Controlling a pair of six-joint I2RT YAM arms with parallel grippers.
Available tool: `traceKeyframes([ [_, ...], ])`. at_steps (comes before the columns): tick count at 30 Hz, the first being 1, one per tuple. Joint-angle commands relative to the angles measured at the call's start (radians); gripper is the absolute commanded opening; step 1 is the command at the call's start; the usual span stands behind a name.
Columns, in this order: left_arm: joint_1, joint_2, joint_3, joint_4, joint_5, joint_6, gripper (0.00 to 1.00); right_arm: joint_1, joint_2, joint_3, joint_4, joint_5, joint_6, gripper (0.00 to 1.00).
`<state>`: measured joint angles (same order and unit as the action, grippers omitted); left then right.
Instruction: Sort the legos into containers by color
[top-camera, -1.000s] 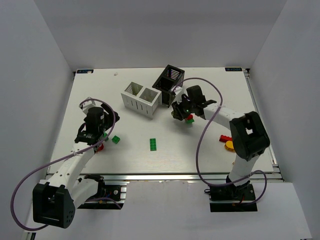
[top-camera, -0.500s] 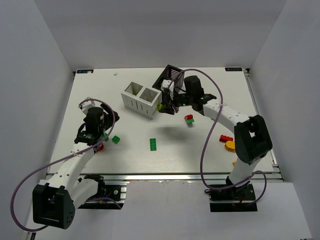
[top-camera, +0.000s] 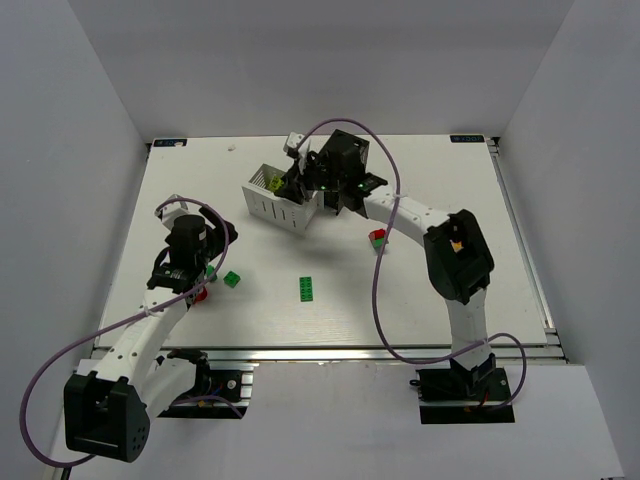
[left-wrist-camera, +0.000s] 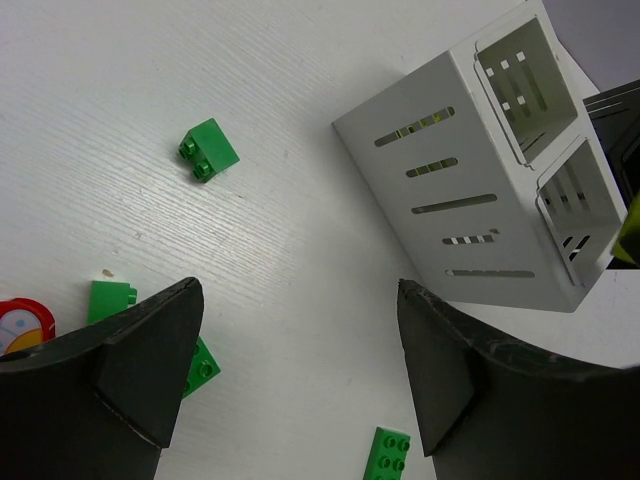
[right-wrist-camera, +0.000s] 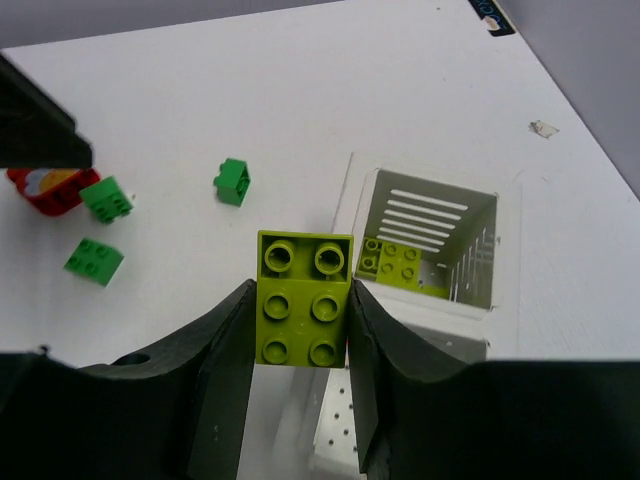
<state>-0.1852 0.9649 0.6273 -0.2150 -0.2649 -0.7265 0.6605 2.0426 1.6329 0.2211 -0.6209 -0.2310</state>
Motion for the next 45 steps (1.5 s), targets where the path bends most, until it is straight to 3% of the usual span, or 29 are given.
traceKeyframes([
  [1, 0.004, -0.009, 0.035, -0.012, 0.021, -0.010, 0.88, 0.027, 0.049, 0.090, 0.132, 0.131, 0.113, 0.00],
  [12, 0.007, -0.032, 0.012, -0.040, 0.038, -0.010, 0.89, 0.045, 0.202, 0.278, 0.133, 0.293, 0.174, 0.01],
  [32, 0.007, -0.075, -0.014, -0.058, 0.006, -0.007, 0.91, 0.054, 0.232, 0.268, 0.144, 0.317, 0.148, 0.44],
  [45, 0.007, -0.126, -0.026, -0.080, 0.013, -0.011, 0.92, 0.054, 0.191, 0.225, 0.155, 0.309, 0.147, 0.55],
])
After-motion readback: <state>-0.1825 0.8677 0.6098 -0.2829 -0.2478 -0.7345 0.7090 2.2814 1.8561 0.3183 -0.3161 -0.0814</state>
